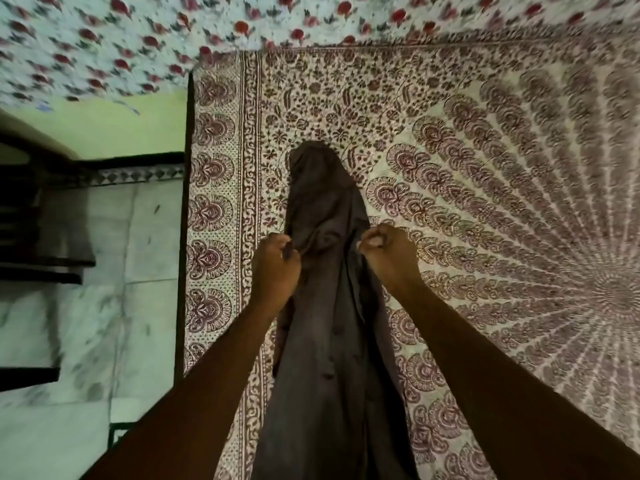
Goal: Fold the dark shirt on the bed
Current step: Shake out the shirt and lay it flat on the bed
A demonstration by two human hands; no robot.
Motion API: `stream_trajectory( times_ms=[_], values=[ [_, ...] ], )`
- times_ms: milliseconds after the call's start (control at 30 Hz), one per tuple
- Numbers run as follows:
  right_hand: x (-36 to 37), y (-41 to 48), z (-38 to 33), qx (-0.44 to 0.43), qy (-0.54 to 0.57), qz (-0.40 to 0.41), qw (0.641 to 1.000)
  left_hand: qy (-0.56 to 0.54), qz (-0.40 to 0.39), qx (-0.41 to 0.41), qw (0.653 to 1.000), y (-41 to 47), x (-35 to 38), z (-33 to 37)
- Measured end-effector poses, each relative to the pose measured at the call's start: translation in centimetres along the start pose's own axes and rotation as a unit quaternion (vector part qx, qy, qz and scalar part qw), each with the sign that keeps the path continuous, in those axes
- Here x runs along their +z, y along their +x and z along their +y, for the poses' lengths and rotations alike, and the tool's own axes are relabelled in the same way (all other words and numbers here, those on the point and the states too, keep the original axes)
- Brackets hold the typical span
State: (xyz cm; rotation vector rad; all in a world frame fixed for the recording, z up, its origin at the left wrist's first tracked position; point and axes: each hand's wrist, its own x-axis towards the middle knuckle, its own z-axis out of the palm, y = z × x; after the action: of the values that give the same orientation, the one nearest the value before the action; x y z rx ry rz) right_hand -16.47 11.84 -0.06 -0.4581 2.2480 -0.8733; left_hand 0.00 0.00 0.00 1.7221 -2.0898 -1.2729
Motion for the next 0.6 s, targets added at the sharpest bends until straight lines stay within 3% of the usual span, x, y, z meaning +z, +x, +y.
stream_trajectory(
  times_ms=[133,200,333,400,467,533,600],
  values=[
    [3.0,5.2,2.0,0.065,-0.055,0.000,0.996,0.005,-0.029,-0.080,0.996,4.5,2.0,-2.8],
    [4.2,7.4,2.8,0.112,-0.054,-0.003,0.992,-0.054,-0.056,-0.115,0.990,6.7,3.4,-4.0],
    [5.9,8.9,2.6,0.104,-0.010,-0.031,0.994,-0.124,-0.049,-0.150,0.980,9.8,5.3,-4.3],
    [6.9,8.0,1.6,0.031,-0.027,-0.039,0.998,-0.147,-0.040,-0.150,0.977,10.6,5.5,-4.4],
    [8.3,6.2,0.7,-0.098,-0.058,-0.063,0.991,-0.176,-0.028,-0.157,0.972,11.2,5.4,-5.0],
    [9.7,4.7,0.5,-0.193,-0.124,-0.113,0.967,-0.201,-0.026,-0.157,0.967,11.7,4.8,-5.5],
    [10.7,3.9,0.5,-0.222,-0.189,-0.153,0.944,-0.199,-0.039,-0.149,0.968,12.0,4.0,-5.8]
  ],
)
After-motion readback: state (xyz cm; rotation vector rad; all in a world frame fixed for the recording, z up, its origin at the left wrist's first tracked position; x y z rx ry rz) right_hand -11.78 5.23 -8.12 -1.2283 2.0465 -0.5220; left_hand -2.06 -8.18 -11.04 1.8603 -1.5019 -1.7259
